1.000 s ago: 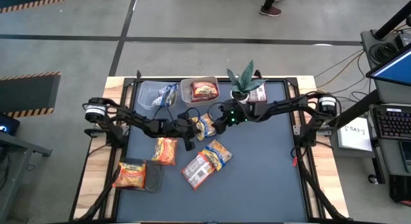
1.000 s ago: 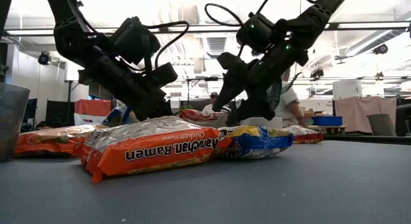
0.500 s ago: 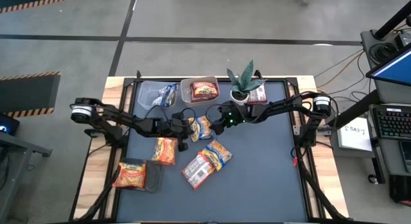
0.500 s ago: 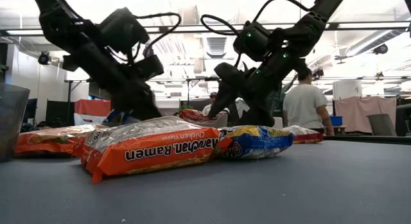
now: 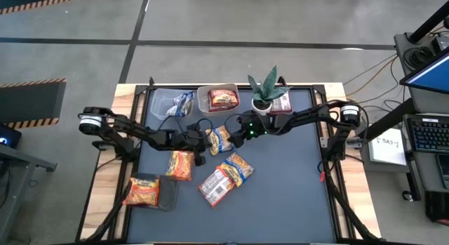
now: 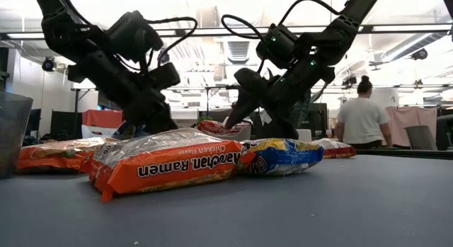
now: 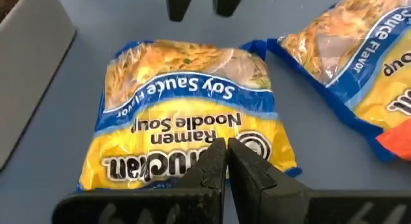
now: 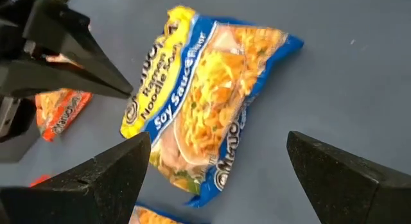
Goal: Sort Maruchan noodles
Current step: Put the noodle pack into the transparent bin
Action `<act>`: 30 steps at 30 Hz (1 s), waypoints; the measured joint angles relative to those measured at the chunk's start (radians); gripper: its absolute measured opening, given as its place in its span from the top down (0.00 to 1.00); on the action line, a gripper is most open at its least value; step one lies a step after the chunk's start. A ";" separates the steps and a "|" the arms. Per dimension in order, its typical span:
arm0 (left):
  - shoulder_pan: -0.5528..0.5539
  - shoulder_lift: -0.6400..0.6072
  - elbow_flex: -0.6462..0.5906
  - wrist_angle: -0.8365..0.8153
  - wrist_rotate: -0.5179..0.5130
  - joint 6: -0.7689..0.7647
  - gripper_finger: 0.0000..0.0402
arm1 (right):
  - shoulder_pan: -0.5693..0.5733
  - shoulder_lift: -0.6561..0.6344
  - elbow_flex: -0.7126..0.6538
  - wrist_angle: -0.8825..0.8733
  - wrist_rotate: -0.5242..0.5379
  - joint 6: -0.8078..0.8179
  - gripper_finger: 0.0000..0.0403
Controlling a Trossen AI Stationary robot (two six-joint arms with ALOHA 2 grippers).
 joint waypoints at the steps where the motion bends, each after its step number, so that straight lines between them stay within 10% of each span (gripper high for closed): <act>1: 0.000 0.007 0.002 -0.002 0.000 0.000 1.00 | 0.000 0.003 0.000 0.001 -0.011 0.000 0.12; 30: -0.001 0.104 -0.029 -0.027 0.000 -0.156 1.00 | -0.002 0.234 -0.010 0.503 -0.132 0.028 0.13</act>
